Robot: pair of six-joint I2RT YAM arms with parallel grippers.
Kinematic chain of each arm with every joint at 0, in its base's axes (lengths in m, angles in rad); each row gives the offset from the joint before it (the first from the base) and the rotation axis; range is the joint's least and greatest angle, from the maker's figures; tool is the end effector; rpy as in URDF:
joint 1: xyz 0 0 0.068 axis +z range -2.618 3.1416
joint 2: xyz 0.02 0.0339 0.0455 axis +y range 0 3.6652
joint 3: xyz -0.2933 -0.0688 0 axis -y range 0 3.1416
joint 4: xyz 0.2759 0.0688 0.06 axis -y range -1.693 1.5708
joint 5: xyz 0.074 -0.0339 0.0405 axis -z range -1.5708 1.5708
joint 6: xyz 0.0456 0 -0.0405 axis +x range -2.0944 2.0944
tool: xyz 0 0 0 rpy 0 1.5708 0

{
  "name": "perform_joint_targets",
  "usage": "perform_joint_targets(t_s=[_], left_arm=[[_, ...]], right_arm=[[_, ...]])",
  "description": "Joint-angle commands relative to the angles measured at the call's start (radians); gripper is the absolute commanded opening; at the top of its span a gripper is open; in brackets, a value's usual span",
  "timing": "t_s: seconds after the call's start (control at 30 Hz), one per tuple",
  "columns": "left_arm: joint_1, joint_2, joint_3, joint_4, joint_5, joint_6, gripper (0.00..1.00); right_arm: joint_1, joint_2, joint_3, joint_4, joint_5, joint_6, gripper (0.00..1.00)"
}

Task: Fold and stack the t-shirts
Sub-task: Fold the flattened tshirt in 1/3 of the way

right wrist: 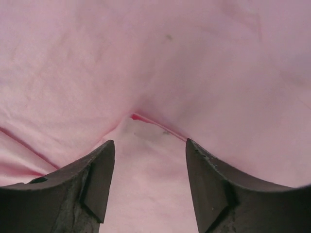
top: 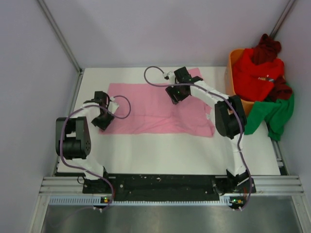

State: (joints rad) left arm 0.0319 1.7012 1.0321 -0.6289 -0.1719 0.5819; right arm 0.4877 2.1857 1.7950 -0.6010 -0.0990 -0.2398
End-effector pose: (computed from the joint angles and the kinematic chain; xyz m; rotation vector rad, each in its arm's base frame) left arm 0.3434 0.0188 0.1657 0.7576 2.8119 0.3599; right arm 0.4683 0.2535 0.2036 -0.9499 2.3886 0.2210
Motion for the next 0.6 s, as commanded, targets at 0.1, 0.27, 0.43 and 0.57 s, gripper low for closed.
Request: perform_joint_targets(t_s=[0.1,0.27,0.43,0.57], left_arm=[[0.006,-0.222,0.002,-0.014,0.121,0.163,0.57],[-0.01,-0.316,-0.059,-0.087,0.296,0.335,0.59],[-0.027,-0.287,-0.174,0.023,0.255,0.415,0.63],[-0.063,-0.249,-0.219,0.125,0.238,0.432,0.65]], right_arm=[[-0.09,-0.452,-0.308,0.033,0.165,0.411,0.63],[-0.193,-0.693,-0.679,0.038,0.157,0.586,0.63],[-0.241,-0.776,-0.899,0.081,0.118,0.68,0.64],[-0.274,-0.788,-0.996,0.188,0.102,0.712,0.63]])
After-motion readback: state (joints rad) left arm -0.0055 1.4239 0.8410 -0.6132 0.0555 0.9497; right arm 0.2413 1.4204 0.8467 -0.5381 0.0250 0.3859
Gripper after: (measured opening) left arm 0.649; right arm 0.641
